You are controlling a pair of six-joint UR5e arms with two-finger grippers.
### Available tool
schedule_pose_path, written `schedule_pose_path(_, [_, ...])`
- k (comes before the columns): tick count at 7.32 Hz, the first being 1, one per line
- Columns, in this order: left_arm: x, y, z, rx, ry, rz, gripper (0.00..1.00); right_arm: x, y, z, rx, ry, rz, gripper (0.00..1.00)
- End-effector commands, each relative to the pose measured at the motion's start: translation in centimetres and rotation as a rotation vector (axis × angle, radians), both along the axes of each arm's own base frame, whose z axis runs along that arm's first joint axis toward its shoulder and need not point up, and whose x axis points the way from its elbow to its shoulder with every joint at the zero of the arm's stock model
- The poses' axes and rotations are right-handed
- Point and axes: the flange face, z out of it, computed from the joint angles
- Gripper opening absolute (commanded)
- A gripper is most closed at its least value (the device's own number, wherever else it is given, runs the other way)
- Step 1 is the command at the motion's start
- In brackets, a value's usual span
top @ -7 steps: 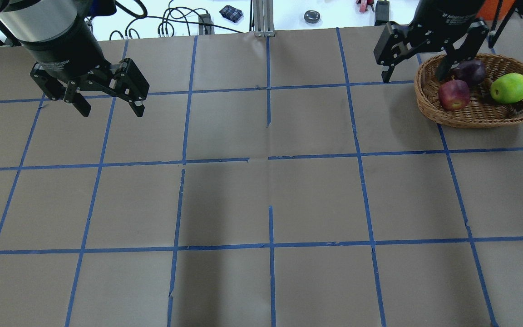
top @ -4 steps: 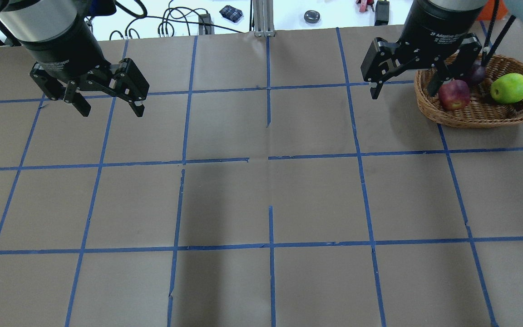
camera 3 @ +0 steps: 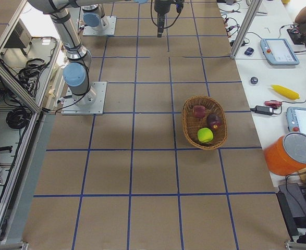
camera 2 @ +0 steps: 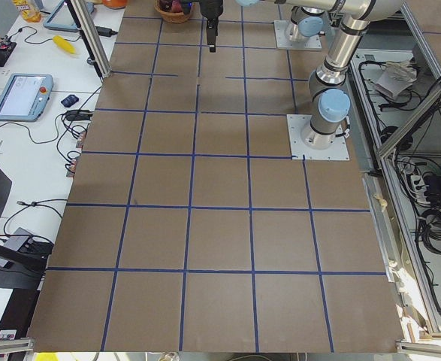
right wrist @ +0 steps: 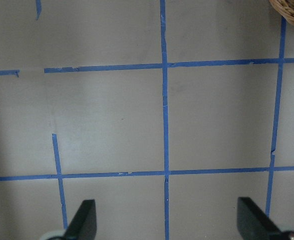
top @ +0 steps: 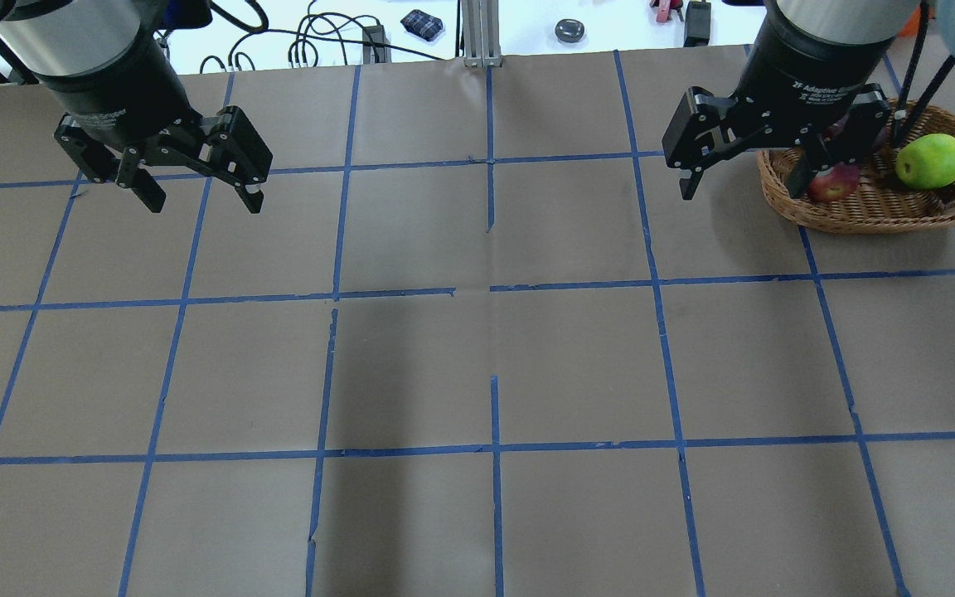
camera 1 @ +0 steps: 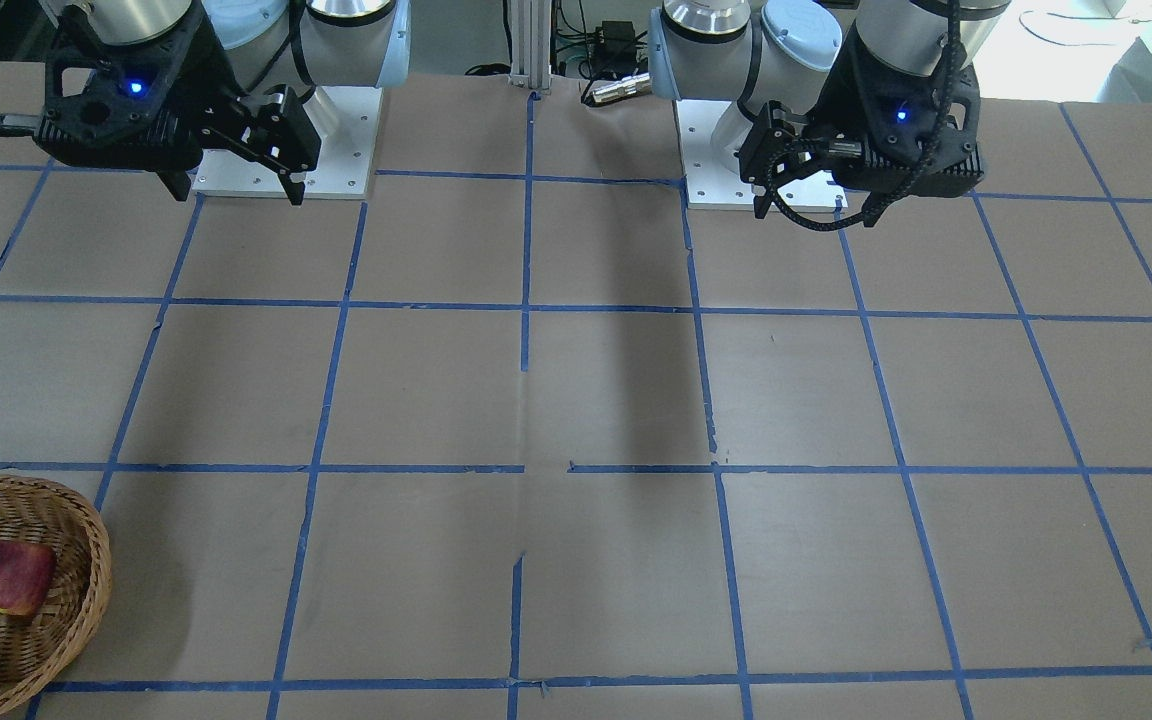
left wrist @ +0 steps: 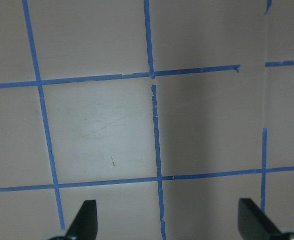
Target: Put all apples into basket
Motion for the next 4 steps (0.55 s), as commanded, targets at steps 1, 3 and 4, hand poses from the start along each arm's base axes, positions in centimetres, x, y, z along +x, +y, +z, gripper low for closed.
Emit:
schedule_pose_path(1, [0.0, 0.0, 0.0, -0.001, 0.000, 0.000, 1.00, 0.0, 0.2, -0.1, 0.005, 0.001, 0.000, 1.00])
schedule_pose_path(3, [0.0, 0.0, 0.0, 0.001, 0.000, 0.000, 1.00, 0.0, 0.6, -1.2, 0.026, 0.000, 0.002, 1.00])
schedule_pose_path(4, [0.0, 0.0, 0.0, -0.001, 0.000, 0.000, 1.00, 0.0, 0.6, -1.6, 0.022, 0.000, 0.002, 1.00])
